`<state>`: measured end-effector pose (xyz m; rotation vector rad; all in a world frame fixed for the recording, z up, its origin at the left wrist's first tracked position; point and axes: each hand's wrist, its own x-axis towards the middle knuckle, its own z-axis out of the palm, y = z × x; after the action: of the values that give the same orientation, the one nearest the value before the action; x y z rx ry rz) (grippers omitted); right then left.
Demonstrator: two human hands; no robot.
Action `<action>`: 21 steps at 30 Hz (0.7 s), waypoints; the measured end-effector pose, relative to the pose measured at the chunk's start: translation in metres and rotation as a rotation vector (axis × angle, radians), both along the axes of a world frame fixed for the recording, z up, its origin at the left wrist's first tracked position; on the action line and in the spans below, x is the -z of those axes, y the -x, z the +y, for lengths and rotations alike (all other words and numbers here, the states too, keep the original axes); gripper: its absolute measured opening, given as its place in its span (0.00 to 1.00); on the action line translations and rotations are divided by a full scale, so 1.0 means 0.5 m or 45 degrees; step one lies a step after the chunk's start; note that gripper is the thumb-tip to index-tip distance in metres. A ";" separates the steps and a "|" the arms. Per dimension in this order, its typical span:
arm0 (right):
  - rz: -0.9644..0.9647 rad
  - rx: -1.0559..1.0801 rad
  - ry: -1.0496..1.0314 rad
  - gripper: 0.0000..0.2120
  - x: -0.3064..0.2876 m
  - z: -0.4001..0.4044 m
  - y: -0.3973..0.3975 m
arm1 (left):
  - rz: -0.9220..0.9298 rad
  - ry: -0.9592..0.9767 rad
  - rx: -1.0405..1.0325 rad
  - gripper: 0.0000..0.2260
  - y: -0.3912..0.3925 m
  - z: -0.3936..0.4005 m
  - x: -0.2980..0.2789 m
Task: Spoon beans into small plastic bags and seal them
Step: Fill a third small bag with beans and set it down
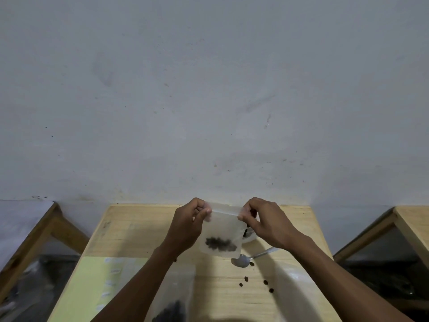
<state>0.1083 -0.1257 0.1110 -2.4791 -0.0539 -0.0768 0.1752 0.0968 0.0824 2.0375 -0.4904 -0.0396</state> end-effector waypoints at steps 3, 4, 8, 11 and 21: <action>0.070 0.043 -0.195 0.09 0.004 0.012 0.009 | 0.051 0.020 -0.005 0.06 0.015 0.006 0.001; 0.102 0.065 -0.329 0.08 0.004 0.017 0.011 | 0.098 0.044 -0.011 0.06 0.018 0.009 -0.001; 0.122 0.090 -0.685 0.08 0.009 0.044 0.030 | 0.279 0.202 0.005 0.03 0.043 0.029 -0.009; 0.142 0.098 -0.738 0.10 0.026 0.081 0.046 | 0.283 0.215 0.015 0.03 0.074 0.053 -0.003; 0.484 0.097 -1.087 0.07 0.143 0.230 0.101 | 0.591 0.251 -0.276 0.06 0.128 0.182 0.066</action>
<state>0.0576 -0.0106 0.0392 -1.6064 0.1971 0.2845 0.1113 0.1877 0.0494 1.8003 0.0181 -0.3130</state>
